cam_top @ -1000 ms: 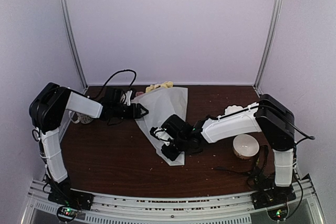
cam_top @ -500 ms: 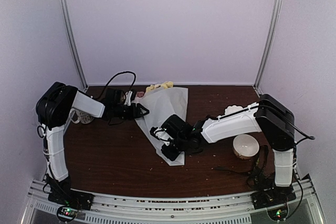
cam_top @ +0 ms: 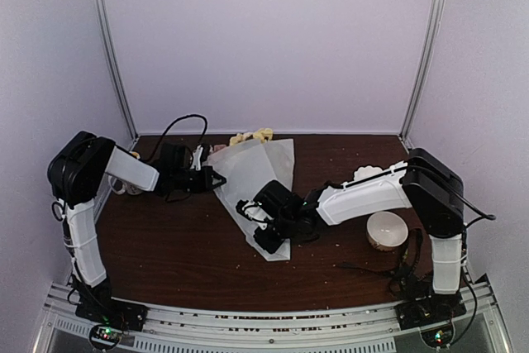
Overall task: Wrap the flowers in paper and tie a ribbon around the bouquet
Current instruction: Adjust the 2/3-folded wrapping paper at the center of the board, then press the fold line on the folded bouquet.
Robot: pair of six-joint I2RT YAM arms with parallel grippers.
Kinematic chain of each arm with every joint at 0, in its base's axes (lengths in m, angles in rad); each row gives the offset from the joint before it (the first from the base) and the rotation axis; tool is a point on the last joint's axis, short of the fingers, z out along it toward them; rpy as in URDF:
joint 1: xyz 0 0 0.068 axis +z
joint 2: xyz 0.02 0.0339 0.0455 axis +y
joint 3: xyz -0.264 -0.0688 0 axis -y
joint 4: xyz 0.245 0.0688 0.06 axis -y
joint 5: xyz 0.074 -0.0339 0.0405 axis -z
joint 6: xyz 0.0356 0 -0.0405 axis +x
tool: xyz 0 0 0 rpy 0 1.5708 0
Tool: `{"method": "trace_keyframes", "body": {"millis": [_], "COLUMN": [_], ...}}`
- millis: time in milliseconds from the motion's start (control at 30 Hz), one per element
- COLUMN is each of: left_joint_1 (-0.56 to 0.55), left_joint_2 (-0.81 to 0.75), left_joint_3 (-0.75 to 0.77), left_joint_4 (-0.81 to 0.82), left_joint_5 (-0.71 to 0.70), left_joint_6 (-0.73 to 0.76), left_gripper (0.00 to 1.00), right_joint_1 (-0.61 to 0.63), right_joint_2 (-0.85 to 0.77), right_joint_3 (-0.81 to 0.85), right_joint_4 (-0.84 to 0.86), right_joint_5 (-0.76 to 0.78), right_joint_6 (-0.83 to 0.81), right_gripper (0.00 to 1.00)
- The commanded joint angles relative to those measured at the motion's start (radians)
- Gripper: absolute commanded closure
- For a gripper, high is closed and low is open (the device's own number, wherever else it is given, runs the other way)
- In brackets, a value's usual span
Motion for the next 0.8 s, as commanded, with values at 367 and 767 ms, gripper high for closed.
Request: {"method": "trace_keyframes", "body": {"millis": [367,767], "left_joint_1": [0.023,0.024], "left_joint_2": [0.023,0.033], "left_joint_3": [-0.015,0.012], "left_joint_4": [-0.084,-0.123], "left_joint_5": [-0.156,-0.151], "left_joint_6": [0.062,0.069], "left_gripper": [1.0,1.0], "right_joint_1": [0.006,0.007], "right_joint_2": [-0.087,0.049], "right_joint_3": [-0.025,0.21], "right_joint_4": [-0.119,-0.136], "right_joint_5": [-0.083,-0.082], "right_joint_6": [-0.056,-0.045], "right_gripper": [0.9,0.84]}}
